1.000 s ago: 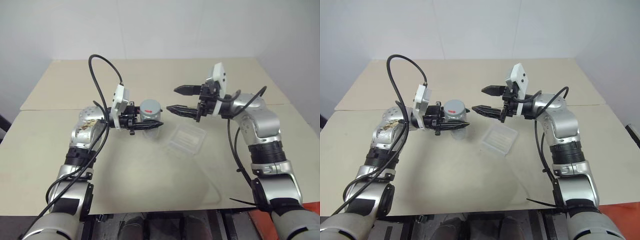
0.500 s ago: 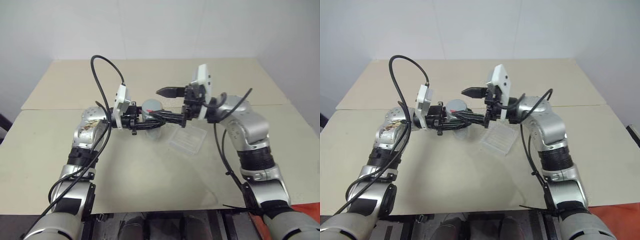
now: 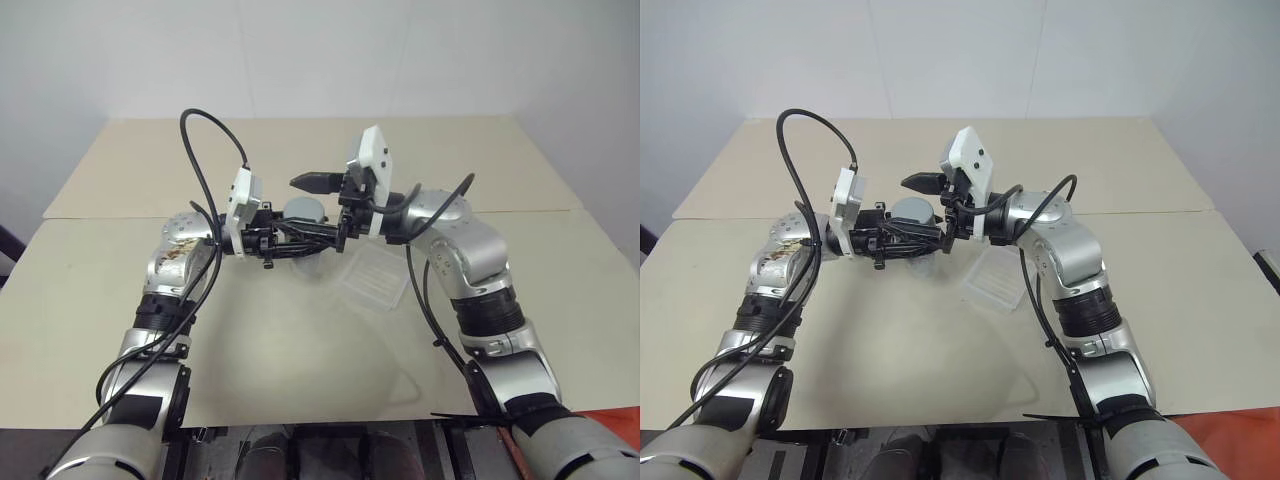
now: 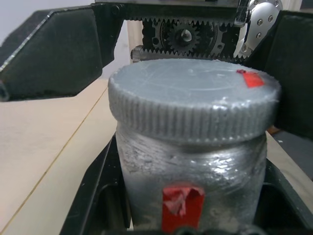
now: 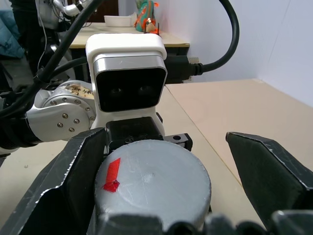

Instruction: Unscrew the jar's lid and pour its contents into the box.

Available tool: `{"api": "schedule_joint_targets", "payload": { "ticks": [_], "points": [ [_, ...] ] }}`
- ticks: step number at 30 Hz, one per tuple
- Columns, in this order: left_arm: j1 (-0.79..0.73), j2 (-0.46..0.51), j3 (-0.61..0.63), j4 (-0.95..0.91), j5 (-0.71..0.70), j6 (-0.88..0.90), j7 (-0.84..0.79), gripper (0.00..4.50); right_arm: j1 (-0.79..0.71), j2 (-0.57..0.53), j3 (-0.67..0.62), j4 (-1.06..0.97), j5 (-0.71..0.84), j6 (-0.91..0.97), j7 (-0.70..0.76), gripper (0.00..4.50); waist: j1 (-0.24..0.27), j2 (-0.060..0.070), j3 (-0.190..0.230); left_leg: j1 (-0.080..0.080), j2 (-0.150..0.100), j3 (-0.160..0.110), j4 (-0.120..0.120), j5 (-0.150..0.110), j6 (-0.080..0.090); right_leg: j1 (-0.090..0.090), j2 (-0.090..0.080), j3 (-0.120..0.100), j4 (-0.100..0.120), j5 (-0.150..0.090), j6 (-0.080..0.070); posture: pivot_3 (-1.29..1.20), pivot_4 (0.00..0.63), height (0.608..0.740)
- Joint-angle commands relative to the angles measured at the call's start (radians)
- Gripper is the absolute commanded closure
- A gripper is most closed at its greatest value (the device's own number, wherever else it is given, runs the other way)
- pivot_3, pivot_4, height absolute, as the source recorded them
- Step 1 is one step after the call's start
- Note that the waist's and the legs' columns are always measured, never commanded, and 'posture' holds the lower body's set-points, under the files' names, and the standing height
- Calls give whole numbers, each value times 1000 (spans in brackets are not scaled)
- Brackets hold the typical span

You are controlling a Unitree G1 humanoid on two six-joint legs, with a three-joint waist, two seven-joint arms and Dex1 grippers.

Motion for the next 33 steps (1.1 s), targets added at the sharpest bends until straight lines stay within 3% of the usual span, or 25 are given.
{"api": "schedule_joint_targets", "payload": {
  "ticks": [1, 22, 33],
  "points": [
    [-20, 13, 15, -19, -12, -14, -9, 2384, -26, -31, -36, 3, -7, -18, -2, 39, 0, 0, 0, 0, 0, 0, 0, 0, 0, 0, 0, 0, 0, 0, 0, 0, 150, 740],
    [-17, 23, 13, -21, -12, -19, -14, 2384, 54, -208, -126, 9, 51, -60, 82, 39, 4, 0, 0, 0, 0, 0, 0, 0, 0, 0, 0, 0, -1, 0, 0, 0, 150, 740],
    [-41, 0, 8, 22, 3, -35, -4, 2384, 84, -203, -132, -124, 111, -9, 106, 39, 3, 0, 0, 0, 0, 0, 0, 0, 0, 0, 0, 0, -1, 0, 0, 0, 150, 740]
  ]
}}
